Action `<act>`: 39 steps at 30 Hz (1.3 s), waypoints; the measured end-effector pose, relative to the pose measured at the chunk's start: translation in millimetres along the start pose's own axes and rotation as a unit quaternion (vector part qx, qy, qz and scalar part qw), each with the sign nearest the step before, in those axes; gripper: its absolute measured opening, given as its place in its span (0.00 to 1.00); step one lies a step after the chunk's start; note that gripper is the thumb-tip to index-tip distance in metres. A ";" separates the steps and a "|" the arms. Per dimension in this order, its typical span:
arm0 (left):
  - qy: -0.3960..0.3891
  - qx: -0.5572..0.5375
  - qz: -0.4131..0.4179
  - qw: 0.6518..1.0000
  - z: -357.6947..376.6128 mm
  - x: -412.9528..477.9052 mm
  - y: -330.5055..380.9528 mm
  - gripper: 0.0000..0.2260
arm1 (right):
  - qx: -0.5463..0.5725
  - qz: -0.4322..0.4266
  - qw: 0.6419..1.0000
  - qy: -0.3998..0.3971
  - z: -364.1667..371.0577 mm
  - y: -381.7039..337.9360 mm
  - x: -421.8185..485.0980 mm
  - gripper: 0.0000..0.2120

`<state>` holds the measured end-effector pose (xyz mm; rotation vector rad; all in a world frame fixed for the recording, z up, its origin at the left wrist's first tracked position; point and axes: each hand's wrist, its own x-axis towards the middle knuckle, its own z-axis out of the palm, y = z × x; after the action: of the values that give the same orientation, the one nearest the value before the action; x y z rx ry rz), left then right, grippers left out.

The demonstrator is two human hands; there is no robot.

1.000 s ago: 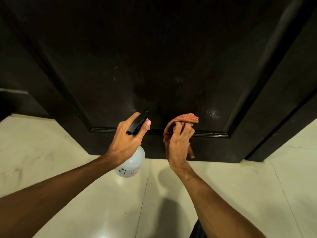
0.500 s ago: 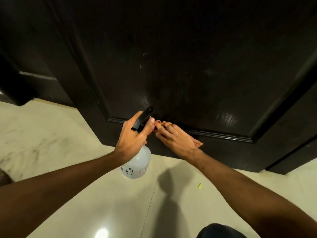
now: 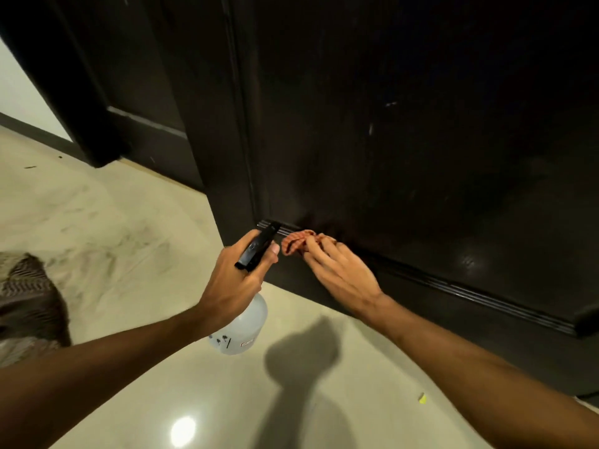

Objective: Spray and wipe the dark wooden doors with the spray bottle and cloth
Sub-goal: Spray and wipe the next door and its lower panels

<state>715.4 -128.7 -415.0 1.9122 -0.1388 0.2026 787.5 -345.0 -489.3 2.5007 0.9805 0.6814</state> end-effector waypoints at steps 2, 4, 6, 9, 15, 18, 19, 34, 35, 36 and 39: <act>0.017 0.004 -0.001 1.000 -7.0 0.3 -10.2 0.05 | -0.002 0.002 1.000 0.000 -1.8 -16.7 29.4 0.23; 0.044 0.007 -0.009 0.999 -15.0 2.3 -20.3 0.06 | -0.005 0.002 1.000 -0.013 -3.4 -21.5 33.1 0.22; 0.063 -0.004 -0.027 0.998 -22.3 3.8 -28.4 0.08 | 0.012 0.000 0.999 -0.031 -3.1 -17.0 18.7 0.20; 0.075 -0.010 -0.039 0.996 -35.0 5.7 -37.6 0.11 | -0.002 0.008 0.999 -0.046 -1.1 -12.8 8.6 0.23; 0.084 0.009 -0.042 0.996 -46.0 6.5 -49.2 0.10 | 0.015 0.026 0.998 -0.053 -5.0 -57.6 94.4 0.29; 0.084 0.008 -0.042 0.996 -49.8 6.5 -49.9 0.11 | 0.010 0.013 0.993 -0.118 -5.2 -59.5 82.6 0.38; 0.085 0.004 -0.044 0.995 -51.6 5.9 -49.7 0.11 | 0.000 -0.006 0.992 -0.127 -5.6 -55.9 75.7 0.39; 0.150 0.000 -0.032 0.988 -86.8 9.1 -53.4 0.15 | -0.177 -0.154 0.972 0.008 -22.4 -61.0 188.8 0.33; 0.157 0.005 -0.032 0.987 -89.7 10.1 -55.8 0.16 | -0.173 -0.135 0.975 0.031 -34.0 -58.7 207.2 0.33; 0.162 0.009 -0.032 0.986 -92.8 11.4 -57.3 0.16 | -0.163 -0.113 0.979 0.042 -41.9 -56.8 221.6 0.32; 0.178 0.015 -0.033 0.983 -102.6 10.5 -59.0 0.15 | -0.132 -0.135 0.982 -0.018 -25.1 -69.4 223.0 0.37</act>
<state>729.7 -12.1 -432.7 1.8760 0.1694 0.4989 879.9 -135.7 -436.1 2.0964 1.1110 0.6318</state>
